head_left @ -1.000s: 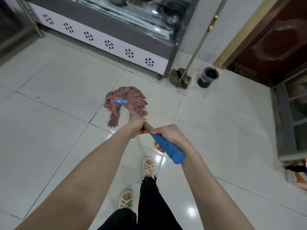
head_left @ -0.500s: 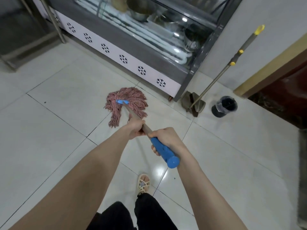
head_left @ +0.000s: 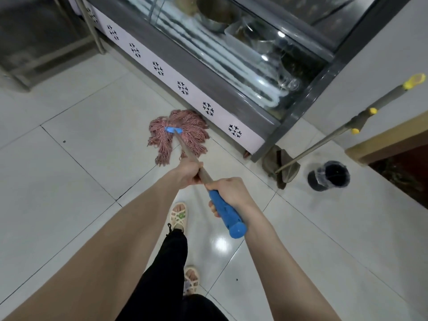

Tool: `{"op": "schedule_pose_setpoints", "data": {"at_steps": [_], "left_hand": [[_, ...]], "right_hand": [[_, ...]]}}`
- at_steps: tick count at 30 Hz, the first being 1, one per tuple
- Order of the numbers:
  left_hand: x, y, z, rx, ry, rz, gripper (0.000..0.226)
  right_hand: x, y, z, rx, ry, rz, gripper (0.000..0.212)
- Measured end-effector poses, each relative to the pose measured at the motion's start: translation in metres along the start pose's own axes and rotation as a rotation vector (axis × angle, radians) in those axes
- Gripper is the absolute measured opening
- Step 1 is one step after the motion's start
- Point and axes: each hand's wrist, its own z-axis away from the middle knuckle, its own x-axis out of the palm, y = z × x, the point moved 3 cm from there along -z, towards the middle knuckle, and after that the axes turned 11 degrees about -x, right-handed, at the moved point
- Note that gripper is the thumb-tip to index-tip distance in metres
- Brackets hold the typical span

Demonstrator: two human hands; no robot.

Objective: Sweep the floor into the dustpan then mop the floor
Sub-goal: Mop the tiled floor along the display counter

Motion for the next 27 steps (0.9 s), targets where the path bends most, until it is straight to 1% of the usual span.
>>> {"op": "schedule_pose_setpoints", "data": {"at_steps": [1,5,8,15,18,22,24,27], "left_hand": [[0.0,0.004,-0.005,0.012,0.009,-0.007,0.035],[0.001,0.07,-0.043,0.012,0.035,-0.008,0.032],[-0.008,0.122,-0.07,0.009,0.044,-0.007,0.031],[-0.032,0.23,-0.119,-0.001,0.054,0.03,0.031],[-0.037,0.255,-0.129,0.001,0.051,0.026,0.025],[-0.043,0.263,-0.129,-0.024,0.073,-0.009,0.015],[-0.045,0.262,-0.123,-0.017,0.086,-0.002,0.015],[-0.051,0.254,-0.111,0.005,0.116,0.016,0.022]], "right_hand": [[-0.002,-0.003,-0.002,-0.005,0.006,0.0,0.008],[-0.01,-0.051,-0.063,-0.004,0.008,0.002,0.014],[-0.002,-0.088,-0.109,0.001,0.0,-0.01,0.016],[0.012,-0.171,-0.199,0.025,-0.016,-0.017,0.015],[0.015,-0.192,-0.218,0.022,-0.025,-0.002,0.014],[0.019,-0.203,-0.221,0.021,-0.063,0.014,0.011],[0.021,-0.206,-0.216,0.01,-0.086,0.028,0.01],[0.023,-0.205,-0.209,0.0,-0.121,0.037,0.01]]}}
